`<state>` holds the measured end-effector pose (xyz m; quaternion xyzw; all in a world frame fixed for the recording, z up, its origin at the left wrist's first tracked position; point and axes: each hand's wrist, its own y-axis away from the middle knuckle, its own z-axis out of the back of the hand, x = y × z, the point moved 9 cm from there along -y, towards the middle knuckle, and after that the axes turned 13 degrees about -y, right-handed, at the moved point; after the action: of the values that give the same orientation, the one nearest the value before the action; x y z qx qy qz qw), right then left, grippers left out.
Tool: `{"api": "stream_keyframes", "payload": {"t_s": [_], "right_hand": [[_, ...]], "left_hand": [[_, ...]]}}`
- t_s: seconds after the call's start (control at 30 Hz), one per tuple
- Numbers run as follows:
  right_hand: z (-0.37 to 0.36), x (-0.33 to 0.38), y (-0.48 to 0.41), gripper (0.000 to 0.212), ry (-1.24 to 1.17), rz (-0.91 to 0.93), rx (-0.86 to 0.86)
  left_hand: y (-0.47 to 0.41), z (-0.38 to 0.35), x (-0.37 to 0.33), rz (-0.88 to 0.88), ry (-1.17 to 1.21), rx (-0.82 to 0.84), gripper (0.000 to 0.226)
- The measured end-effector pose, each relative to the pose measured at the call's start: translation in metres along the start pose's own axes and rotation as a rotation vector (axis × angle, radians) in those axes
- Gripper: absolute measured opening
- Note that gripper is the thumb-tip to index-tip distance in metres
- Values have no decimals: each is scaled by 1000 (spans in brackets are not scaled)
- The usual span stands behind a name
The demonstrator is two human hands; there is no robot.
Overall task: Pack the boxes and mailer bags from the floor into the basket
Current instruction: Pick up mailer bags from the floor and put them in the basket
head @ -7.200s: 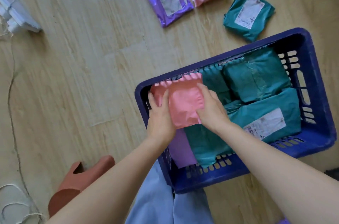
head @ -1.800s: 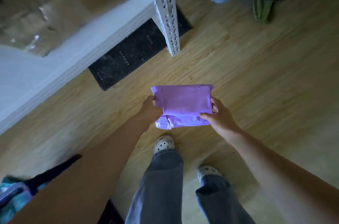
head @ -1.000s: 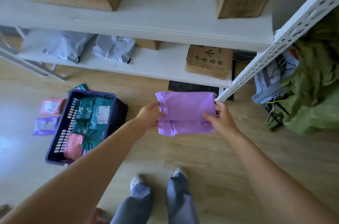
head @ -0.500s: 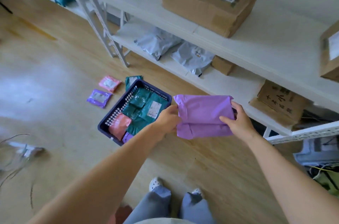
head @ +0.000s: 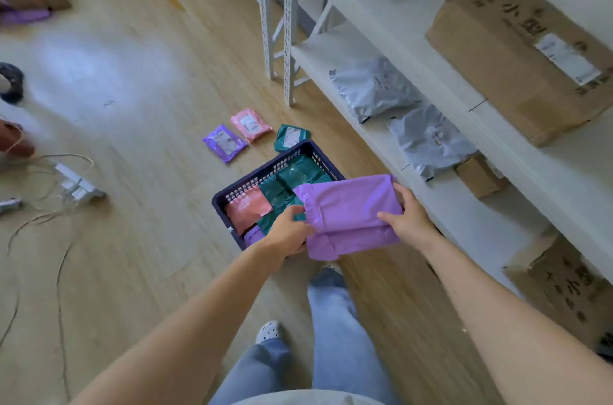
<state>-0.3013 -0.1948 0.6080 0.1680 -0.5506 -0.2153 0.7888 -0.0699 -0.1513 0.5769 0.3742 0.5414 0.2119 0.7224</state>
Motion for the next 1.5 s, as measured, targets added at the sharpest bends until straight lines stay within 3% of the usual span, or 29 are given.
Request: {"api": "stream_keyframes", "payload": {"t_s": [0.37,0.53,0.77,0.93,1.1,1.4,1.5], "right_hand": [[-96,20,-159,100,182,-103,389],[-135,-1,-214,101,191,-155,473],[-176,-58,-280,78,188,-245,437],[-212,-124,-321,70,123,-359,393],[-243,-180,-348,63,93,-424,325],[-295,-271,-375,45,22,-549,223],[-304,-292,-381,40,2,-556,151]], "left_hand": [[-102,62,18,189,326,-255,47],[-154,78,27,304,380,-307,69],[-254,107,66,359,295,-335,60],[-328,126,105,442,139,-343,40],[-393,132,134,476,79,-281,44],[-477,136,192,510,121,-332,76],[-501,137,218,565,132,-372,61]]}}
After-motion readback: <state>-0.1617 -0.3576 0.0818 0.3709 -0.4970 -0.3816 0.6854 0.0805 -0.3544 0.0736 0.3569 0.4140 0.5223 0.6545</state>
